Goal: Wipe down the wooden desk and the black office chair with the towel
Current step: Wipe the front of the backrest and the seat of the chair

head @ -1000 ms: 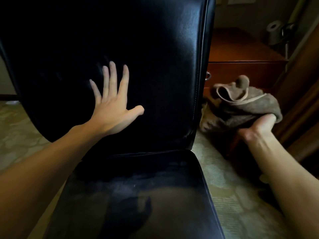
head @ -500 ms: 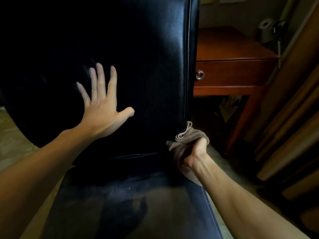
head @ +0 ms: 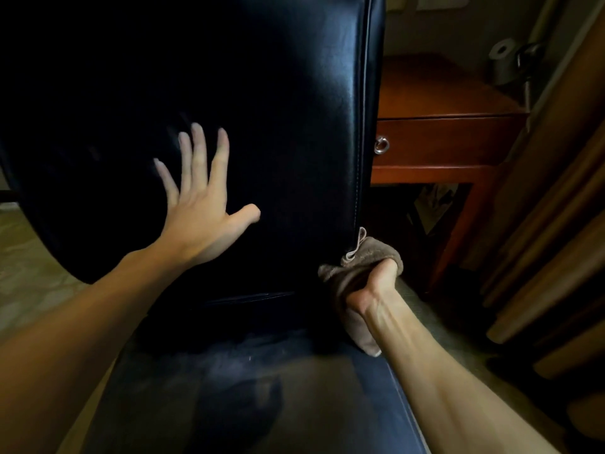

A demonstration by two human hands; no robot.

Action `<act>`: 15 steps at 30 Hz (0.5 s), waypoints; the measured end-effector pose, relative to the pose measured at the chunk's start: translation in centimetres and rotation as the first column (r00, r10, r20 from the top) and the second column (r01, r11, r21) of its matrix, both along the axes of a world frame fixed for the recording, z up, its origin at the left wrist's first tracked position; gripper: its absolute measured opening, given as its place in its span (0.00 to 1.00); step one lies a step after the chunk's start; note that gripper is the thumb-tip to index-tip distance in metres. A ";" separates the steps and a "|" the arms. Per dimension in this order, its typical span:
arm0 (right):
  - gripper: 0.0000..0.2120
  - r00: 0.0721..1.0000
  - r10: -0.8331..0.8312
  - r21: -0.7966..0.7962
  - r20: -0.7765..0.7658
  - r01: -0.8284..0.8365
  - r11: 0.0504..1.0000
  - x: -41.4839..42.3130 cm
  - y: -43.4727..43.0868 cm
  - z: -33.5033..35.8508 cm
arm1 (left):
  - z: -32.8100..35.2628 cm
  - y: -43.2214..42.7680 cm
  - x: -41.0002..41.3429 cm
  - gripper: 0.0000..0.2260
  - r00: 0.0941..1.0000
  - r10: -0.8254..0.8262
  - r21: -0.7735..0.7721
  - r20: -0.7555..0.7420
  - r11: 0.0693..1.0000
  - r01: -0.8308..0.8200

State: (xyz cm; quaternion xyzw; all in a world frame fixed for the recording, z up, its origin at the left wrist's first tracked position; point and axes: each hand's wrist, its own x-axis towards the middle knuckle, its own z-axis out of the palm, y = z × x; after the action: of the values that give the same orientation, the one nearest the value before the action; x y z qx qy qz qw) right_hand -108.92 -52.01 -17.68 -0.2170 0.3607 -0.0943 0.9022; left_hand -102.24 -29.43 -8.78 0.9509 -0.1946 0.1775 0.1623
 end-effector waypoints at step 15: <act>0.25 0.996 0.066 0.128 0.063 -0.074 0.989 0.0 -0.4 -4.1 | 0.3 0.7 -0.3 0.49 0.999 0.012 -0.018 -0.030 1.000 -0.013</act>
State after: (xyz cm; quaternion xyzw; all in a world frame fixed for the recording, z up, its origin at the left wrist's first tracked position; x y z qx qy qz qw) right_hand -108.87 -52.41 -21.78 -0.1673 0.3318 -0.0452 0.9273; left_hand -102.52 -28.75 -8.43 0.9532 -0.1845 0.1659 0.1727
